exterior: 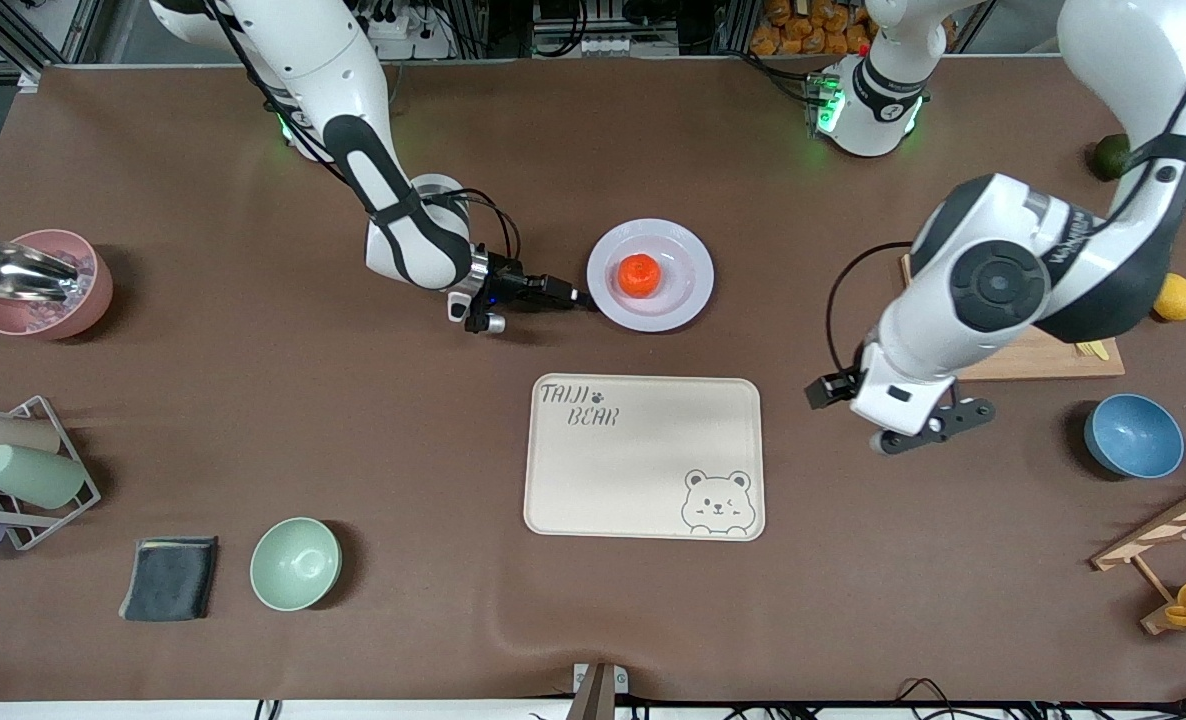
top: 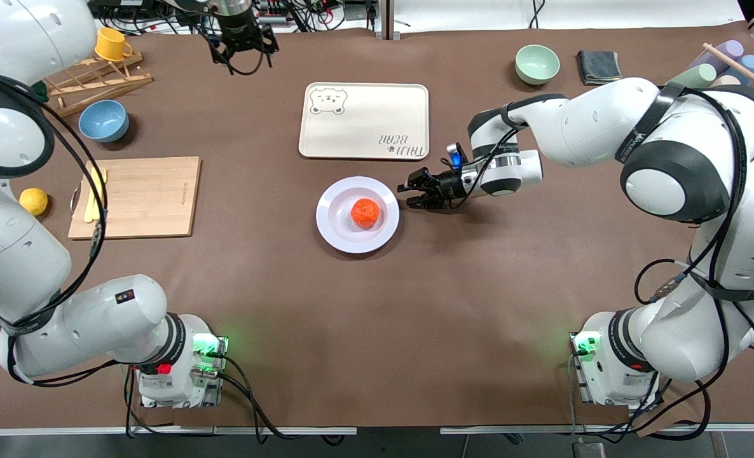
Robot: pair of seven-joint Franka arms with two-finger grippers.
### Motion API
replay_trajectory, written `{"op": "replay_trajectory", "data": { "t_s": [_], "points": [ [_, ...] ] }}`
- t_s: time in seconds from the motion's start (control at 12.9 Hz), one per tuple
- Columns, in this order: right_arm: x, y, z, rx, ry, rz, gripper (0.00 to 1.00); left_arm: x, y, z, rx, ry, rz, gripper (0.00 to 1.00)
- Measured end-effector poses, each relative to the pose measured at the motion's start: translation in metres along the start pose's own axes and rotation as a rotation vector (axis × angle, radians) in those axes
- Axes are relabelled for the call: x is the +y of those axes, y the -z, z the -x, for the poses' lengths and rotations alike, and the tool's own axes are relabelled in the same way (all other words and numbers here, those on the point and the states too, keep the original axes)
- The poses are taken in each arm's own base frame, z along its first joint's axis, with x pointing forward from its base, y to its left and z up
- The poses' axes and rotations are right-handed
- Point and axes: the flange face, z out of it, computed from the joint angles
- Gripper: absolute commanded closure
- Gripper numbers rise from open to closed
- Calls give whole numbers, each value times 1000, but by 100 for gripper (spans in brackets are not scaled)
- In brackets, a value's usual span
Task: Place orange and plate with both arms
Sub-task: 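Raise the left gripper away while the right gripper grasps the plate rim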
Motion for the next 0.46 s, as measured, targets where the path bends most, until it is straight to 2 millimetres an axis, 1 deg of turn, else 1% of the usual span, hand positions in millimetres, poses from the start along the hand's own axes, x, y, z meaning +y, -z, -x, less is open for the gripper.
{"op": "replay_trajectory", "data": {
  "t_s": [0.15, 0.23, 0.39, 0.46],
  "points": [
    [-2, -5, 6, 3, -8, -11, 47, -12, -3, -5, -16, -50, -21, 0],
    [-3, -9, 11, 3, -8, -15, 53, -16, -5, -7, -22, -73, -36, 0],
    [-4, -16, 21, 4, 3, -25, 60, -24, -4, -8, -40, -109, -55, 0],
    [-5, -19, 25, 7, 6, -31, 68, -28, 1, -8, -45, -129, -57, 0]
  ]
}}
